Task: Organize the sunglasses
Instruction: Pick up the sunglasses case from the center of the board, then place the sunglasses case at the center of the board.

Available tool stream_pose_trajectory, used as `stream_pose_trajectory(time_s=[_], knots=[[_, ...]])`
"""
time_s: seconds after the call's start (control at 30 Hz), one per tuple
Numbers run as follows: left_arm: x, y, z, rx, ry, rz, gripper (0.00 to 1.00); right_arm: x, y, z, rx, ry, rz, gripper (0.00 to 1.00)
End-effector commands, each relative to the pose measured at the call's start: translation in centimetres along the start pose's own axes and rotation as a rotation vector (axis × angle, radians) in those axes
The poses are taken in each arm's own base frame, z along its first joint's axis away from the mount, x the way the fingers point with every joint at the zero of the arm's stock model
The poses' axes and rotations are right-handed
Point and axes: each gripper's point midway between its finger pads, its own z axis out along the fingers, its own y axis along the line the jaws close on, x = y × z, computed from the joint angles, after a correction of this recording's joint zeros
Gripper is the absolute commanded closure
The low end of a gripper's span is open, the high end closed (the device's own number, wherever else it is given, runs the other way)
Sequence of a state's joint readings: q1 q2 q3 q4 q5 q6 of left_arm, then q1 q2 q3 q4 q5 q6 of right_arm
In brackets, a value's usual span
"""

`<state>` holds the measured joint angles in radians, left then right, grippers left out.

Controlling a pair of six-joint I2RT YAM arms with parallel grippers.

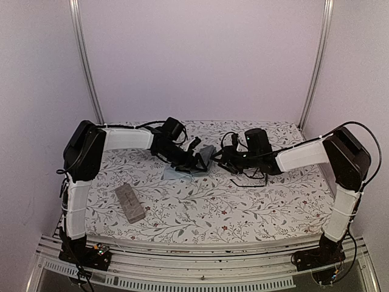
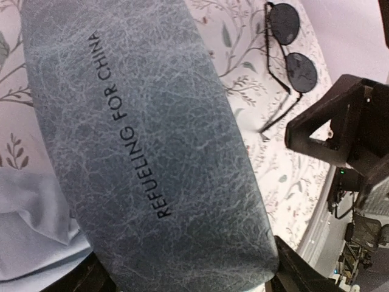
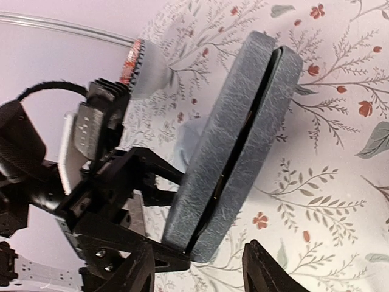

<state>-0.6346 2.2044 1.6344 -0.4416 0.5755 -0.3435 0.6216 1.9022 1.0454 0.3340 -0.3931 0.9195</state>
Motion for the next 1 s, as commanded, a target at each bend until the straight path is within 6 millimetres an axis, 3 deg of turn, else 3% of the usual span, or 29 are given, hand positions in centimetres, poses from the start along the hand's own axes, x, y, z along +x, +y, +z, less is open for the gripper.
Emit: stream_pose_trajectory(time_s=[0.0,0.27,0.47,0.73,0.97], knots=[[-2.9,-6.5,-4.4,0.212,-0.118,0.095,0.59,-1.7,5.0,-3.3,-0.142,-0.091,-0.063,0.44],[-2.0,-9.1,-6.6,0.326,-0.144,0.091,0.61,-0.6,5.6,-6.5,-0.236,-0.145,0.055,0.3],[-1.8,-13.2,-9.9,0.456,-0.187,0.128,0.62,0.6,8.9,-7.4,-0.372,-0.119,0.008,0.22],[-0.8,-18.6,-13.8,0.589,-0.212,0.202,0.61,0.5,12.0,-9.2,-0.55,-0.139,0.023,0.16],[-0.6,-20.9,-15.8,0.63,-0.238,0.241,0.61,0.3,16.1,-11.0,-0.691,-0.168,-0.046,0.13]])
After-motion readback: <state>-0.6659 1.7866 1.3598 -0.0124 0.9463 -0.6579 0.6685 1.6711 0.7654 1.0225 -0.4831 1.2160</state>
